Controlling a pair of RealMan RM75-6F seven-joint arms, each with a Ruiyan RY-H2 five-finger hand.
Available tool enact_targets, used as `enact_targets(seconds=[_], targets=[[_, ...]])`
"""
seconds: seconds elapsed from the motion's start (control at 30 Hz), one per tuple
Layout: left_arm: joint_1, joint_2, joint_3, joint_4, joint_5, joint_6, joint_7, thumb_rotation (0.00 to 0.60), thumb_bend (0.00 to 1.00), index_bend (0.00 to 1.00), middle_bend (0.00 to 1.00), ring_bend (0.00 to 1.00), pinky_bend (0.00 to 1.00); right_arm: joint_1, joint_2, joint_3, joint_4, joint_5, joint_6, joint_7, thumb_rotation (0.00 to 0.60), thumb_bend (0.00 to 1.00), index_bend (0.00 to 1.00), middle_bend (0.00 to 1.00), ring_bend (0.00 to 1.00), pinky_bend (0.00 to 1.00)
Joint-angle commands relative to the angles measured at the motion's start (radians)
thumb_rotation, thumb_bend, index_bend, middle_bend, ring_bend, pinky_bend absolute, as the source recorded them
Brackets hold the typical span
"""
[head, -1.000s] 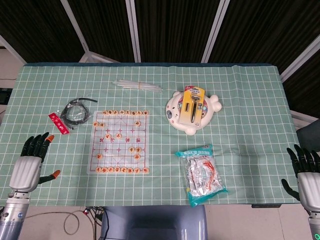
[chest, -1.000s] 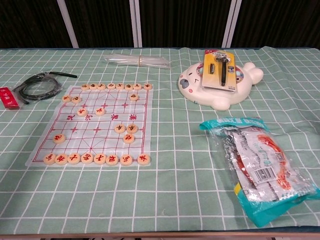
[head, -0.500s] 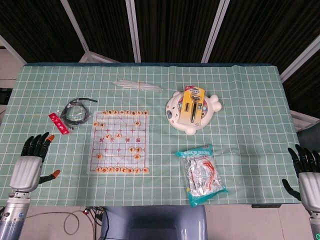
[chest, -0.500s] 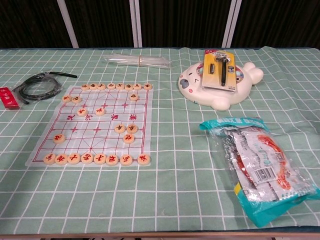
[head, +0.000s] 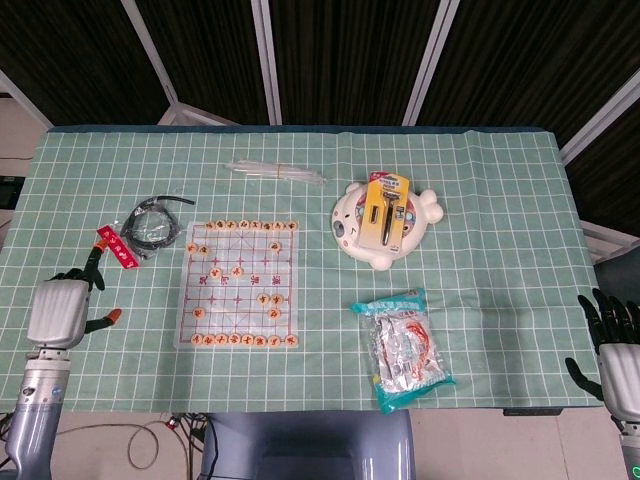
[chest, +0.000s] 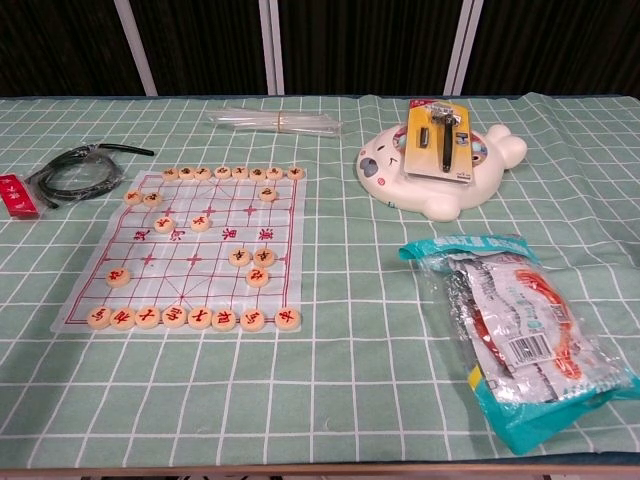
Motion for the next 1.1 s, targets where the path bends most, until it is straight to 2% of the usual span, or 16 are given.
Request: enact_targets(seconds=[0.03,0.33,0.73,1.1], targets=[[-0.086,-0.007,-0.053,0.033,-0.111,-0.124,0.028,0.6,0.13,0.23,0.79,0.72,0.82,0.0,0.0,0.001,-0.001,0.002,-0.001,0.002,0.6,0.34,0.0,0.0,0.0,0.0],[-0.236,-0.052,-0.098,0.132,-0.277,-0.285,0.125,0.6,0.18,0.35,0.88,0.8,0.9,-0.001,0.003,-0.001,-0.005,0.005,-0.005,0.005,0.6,0.34,0.0,0.0,0.0,0.0],[-0.384,-0.154,-0.096,0.318,-0.445,-0.407,0.22,0.6,0.22,0.38,0.89,0.81,0.91,0.0,0.007,0.004,-0.013,0.024,-0.014,0.01,0.6,0.34,0.0,0.0,0.0,0.0],[-0.494,-0.273,-0.096,0.527,-0.539,-0.492,0.242,0.6,0.29,0.41,0.89,0.81,0.91,0.0,0.007,0.008,-0.017,0.035,-0.017,0.01,0.6,0.34,0.0,0.0,0.0,0.0]])
